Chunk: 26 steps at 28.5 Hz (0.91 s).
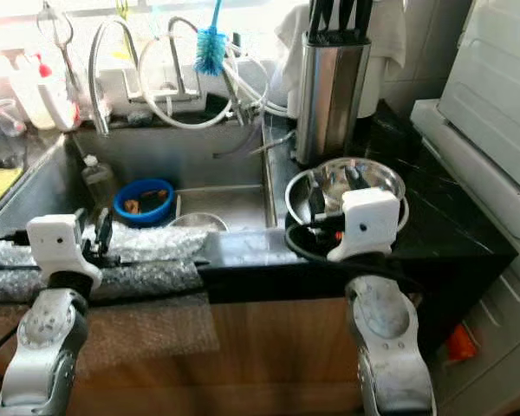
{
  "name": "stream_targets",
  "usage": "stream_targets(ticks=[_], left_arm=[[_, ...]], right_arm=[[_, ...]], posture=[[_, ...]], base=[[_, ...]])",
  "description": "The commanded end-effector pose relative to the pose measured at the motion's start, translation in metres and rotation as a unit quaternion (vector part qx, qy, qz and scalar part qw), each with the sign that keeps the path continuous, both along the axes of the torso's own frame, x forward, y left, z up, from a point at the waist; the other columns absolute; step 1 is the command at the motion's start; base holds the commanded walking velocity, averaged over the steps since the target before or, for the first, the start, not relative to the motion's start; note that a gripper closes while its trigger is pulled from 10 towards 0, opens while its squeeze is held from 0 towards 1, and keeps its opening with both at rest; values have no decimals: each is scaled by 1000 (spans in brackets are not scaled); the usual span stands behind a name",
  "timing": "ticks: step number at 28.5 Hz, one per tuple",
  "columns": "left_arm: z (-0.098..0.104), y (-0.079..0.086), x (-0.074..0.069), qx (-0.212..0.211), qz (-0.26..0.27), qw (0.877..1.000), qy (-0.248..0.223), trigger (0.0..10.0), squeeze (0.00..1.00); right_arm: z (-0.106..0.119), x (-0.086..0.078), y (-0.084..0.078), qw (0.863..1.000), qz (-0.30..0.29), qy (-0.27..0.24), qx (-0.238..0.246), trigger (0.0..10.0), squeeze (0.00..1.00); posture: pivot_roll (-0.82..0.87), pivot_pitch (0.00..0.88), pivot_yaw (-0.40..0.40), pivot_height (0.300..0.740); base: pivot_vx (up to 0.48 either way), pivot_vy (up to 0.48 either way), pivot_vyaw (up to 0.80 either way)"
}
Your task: Kitchen organization
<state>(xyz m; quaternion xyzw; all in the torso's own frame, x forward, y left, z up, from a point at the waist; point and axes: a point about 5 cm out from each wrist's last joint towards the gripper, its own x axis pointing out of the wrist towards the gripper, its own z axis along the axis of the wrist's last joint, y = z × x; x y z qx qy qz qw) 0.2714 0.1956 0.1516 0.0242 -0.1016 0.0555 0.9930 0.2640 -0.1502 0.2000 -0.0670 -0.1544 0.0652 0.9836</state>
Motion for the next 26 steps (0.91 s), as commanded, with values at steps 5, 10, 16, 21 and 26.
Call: stream_targets(ticks=[5, 10, 16, 21, 26], left_arm=[[3, -2, 4, 2, -1, 1000, -2, 10000, 0], [2, -2, 4, 1, 0, 1000, -2, 10000, 0], [3, -3, 5, -1, 0, 1000, -3, 10000, 0], [3, -4, 6, -2, 2, 1000, -4, 10000, 0], [3, -4, 6, -2, 2, 1000, -4, 10000, 0]], right_arm=[[1, 0, 0, 1000, 1, -2, -1, 10000, 0], [1, 0, 1, 1000, 5, -2, -9, 10000, 0], [2, 0, 4, 1000, 14, -9, -22, 10000, 0], [1, 1, 4, 1000, 14, -5, -8, 10000, 0], [3, 1, 3, 1000, 12, -8, -19, 10000, 0]], posture=[[-105, 0, 58, 740], [-105, 0, 57, 740], [-103, 0, 55, 740], [-102, 0, 53, 740], [-104, 0, 53, 740]], base=[[0, 0, 0], [0, 0, 0], [0, 0, 244], [0, 0, 443], [0, 0, 0]])
